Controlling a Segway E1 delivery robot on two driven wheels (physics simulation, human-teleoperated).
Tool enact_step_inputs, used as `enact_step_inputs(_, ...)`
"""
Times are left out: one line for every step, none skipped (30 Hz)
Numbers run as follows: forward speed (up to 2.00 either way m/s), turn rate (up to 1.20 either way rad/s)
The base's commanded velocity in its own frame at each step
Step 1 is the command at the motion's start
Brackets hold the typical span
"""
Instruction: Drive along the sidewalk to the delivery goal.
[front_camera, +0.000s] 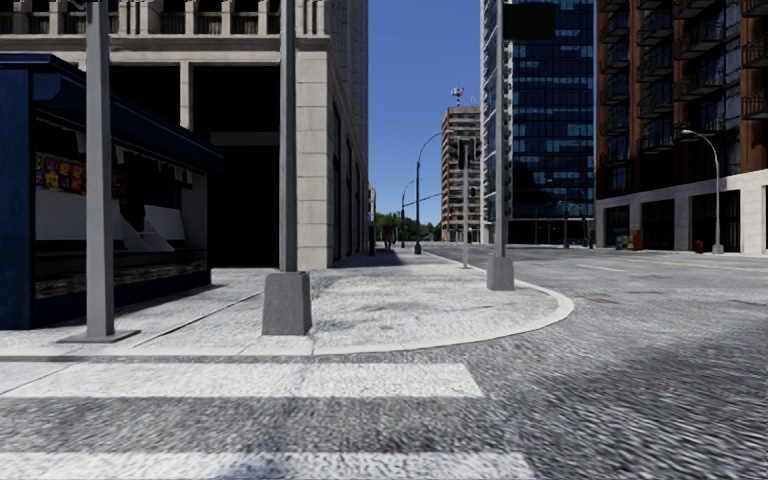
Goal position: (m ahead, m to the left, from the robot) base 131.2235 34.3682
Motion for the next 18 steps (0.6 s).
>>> enact_step_inputs(2.00,0.00)
enact_step_inputs(2.00,0.00)
enact_step_inputs(2.00,0.00)
enact_step_inputs(2.00,0.00)
enact_step_inputs(2.00,0.00)
enact_step_inputs(2.00,0.00)
enact_step_inputs(2.00,0.00)
enact_step_inputs(2.00,0.00)
enact_step_inputs(2.00,0.00)
enact_step_inputs(2.00,0.00)
enact_step_inputs(2.00,0.00)
enact_step_inputs(2.00,0.00)
enact_step_inputs(2.00,0.00)
enact_step_inputs(2.00,0.00)
enact_step_inputs(2.00,0.00)
enact_step_inputs(2.00,0.00)
enact_step_inputs(2.00,0.00)
enact_step_inputs(2.00,0.00)
